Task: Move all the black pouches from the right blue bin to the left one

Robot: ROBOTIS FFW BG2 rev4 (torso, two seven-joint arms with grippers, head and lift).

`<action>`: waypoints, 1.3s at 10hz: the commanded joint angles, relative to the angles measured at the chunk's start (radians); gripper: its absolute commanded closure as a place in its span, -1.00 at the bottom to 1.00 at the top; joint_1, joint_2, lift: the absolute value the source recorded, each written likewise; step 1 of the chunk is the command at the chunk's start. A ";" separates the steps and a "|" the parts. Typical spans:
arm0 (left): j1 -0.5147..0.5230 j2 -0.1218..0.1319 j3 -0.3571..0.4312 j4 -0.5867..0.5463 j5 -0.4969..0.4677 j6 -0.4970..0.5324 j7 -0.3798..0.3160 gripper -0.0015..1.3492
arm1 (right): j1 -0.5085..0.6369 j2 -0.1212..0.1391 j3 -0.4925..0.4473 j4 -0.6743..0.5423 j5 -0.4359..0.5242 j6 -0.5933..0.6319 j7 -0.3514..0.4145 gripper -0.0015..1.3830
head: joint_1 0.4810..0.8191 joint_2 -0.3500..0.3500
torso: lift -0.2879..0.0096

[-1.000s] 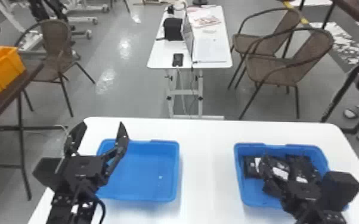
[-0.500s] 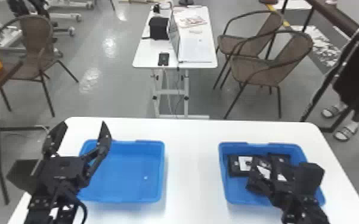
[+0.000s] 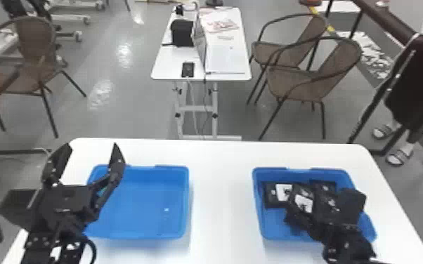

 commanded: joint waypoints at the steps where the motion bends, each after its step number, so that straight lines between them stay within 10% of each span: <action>1: 0.004 -0.002 0.003 0.000 0.000 -0.002 0.000 -0.71 | -0.016 0.009 0.001 0.048 0.005 0.002 0.000 -0.70 | 0.27 -0.05 | 0.93; 6: 0.015 -0.006 0.014 0.002 0.004 -0.008 -0.002 -0.71 | -0.096 0.009 -0.002 0.149 0.065 0.039 0.003 -0.69 | 0.27 -0.03 | 0.93; 7: 0.018 -0.010 0.017 0.002 0.004 -0.010 0.000 -0.70 | -0.116 0.005 -0.016 0.193 0.008 0.073 0.006 -0.56 | 0.27 -0.02 | 0.93; 8: 0.018 -0.013 0.017 0.003 0.004 -0.008 -0.002 -0.70 | -0.123 -0.011 -0.008 0.206 0.005 0.086 0.018 0.21 | 0.27 -0.01 | 0.93; 9: 0.020 -0.015 0.020 0.003 0.006 -0.011 -0.002 -0.70 | -0.125 -0.012 -0.011 0.212 -0.010 0.093 0.018 0.43 | 0.27 -0.01 | 0.93; 13: 0.015 -0.018 0.017 0.009 0.006 -0.020 -0.002 -0.70 | -0.017 0.002 -0.017 0.037 -0.145 0.071 0.006 0.74 | 0.27 -0.02 | 0.93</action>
